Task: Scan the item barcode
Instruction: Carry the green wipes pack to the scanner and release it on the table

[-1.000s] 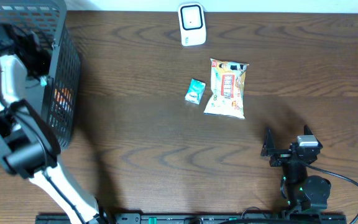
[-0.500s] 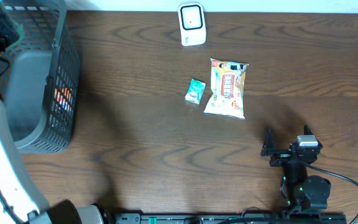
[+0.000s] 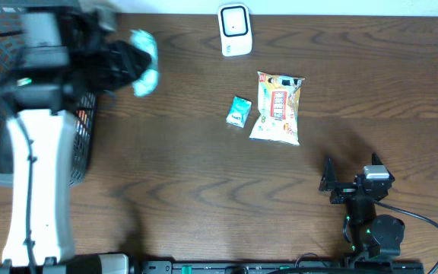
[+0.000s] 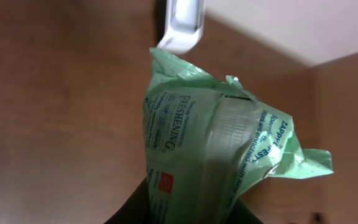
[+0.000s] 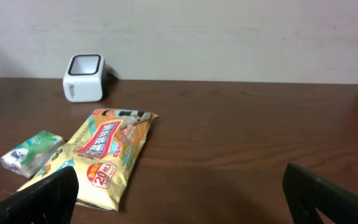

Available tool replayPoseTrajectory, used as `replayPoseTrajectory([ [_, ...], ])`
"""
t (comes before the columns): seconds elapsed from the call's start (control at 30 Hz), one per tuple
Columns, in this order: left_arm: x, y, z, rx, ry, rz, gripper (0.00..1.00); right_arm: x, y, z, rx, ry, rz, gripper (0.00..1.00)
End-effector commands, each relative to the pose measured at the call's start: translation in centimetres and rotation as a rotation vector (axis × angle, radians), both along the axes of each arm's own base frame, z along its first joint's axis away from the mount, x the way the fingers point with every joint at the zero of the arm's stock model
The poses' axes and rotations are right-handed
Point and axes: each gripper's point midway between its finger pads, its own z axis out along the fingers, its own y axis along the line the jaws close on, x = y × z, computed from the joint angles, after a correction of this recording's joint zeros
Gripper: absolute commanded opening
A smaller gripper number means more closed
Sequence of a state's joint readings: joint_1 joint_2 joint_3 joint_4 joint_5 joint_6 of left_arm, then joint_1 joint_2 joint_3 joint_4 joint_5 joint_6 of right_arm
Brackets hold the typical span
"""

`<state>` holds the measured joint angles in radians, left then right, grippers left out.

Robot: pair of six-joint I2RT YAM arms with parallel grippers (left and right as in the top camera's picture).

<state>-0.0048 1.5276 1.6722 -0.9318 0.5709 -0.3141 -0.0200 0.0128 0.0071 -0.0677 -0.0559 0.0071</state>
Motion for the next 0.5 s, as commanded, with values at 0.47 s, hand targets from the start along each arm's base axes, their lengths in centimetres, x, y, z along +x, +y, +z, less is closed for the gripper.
replayPoseTrajectory([
  [0.47, 4.5, -11.6, -24.2, 0.380, 0.304, -0.173, 0.58, 0.0, 0.3, -0.1, 0.007, 0.002, 0.014, 0.99],
])
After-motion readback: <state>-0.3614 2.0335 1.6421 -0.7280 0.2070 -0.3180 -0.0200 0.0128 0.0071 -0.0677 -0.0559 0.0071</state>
